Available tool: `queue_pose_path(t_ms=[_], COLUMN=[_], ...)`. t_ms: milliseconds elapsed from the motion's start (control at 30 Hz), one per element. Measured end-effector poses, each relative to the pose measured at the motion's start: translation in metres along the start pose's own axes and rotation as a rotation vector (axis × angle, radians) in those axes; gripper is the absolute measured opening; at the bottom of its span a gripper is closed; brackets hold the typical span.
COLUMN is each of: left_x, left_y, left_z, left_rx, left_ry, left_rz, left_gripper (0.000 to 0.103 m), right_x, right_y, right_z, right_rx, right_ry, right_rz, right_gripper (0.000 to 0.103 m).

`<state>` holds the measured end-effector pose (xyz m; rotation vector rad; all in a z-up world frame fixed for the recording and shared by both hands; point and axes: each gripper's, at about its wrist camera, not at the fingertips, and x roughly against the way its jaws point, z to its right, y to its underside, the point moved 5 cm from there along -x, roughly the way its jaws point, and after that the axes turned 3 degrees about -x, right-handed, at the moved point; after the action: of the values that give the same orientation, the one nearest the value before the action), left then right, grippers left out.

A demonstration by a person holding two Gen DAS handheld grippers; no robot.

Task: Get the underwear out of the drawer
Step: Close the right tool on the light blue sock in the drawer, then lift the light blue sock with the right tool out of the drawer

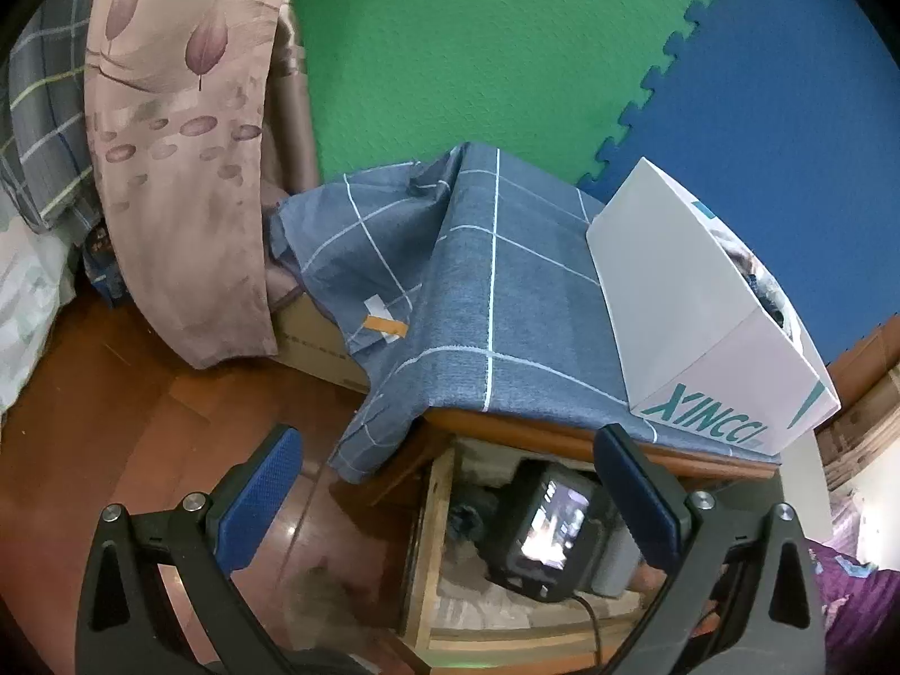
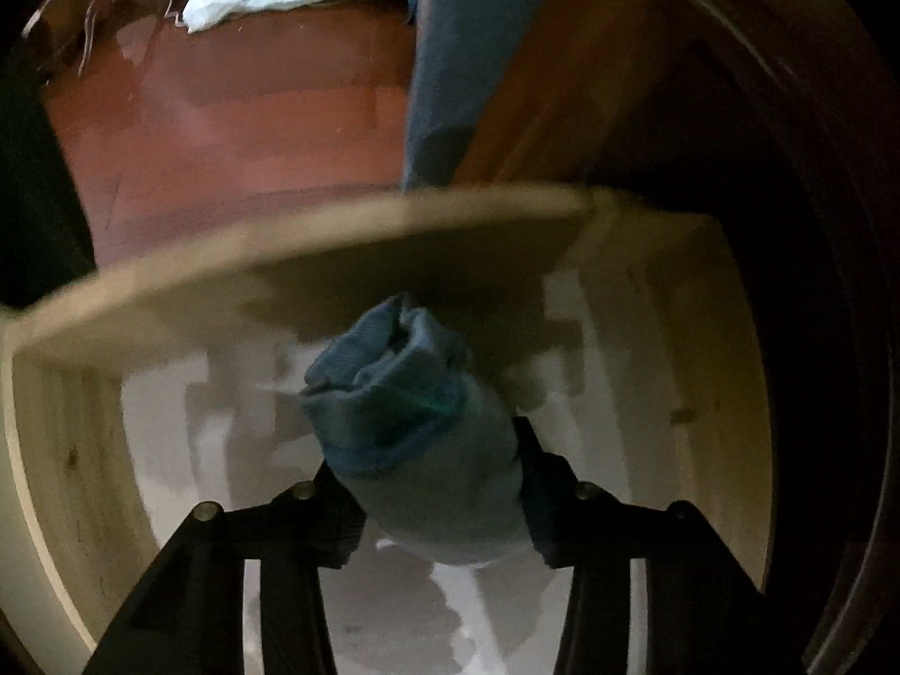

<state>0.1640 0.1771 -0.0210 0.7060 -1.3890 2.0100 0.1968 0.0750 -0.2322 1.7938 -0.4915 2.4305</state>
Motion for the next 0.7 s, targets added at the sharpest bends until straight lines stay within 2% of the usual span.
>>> queue_pose_path(t_ms=[300, 467, 567, 700], left_x=[0.008, 0.006, 0.003, 0.0], left_y=[0.003, 0.006, 0.007, 0.009], left_z=[0.033, 0.048, 0.051, 0.059], left_rx=[-0.156, -0.186, -0.178, -0.2], left_ry=[-0.04, -0.003, -0.009, -0.051], left_rz=[0.051, 0.042, 0.032, 0.028], left_gripper=[0.103, 0.103, 0.103, 0.103], right_x=[0.02, 0.029, 0.042, 0.062], right_y=[0.075, 0.113, 0.127, 0.138], right_z=[0.008, 0.017, 0.023, 0.041], right_rx=[-0.043, -0.139, -0.208, -0.304], right_ry=[0.023, 0.017, 0.02, 0.012], right_rz=[-0.183, -0.28, -0.288, -0.244], right_gripper=[0.043, 0.043, 0.043, 0.043])
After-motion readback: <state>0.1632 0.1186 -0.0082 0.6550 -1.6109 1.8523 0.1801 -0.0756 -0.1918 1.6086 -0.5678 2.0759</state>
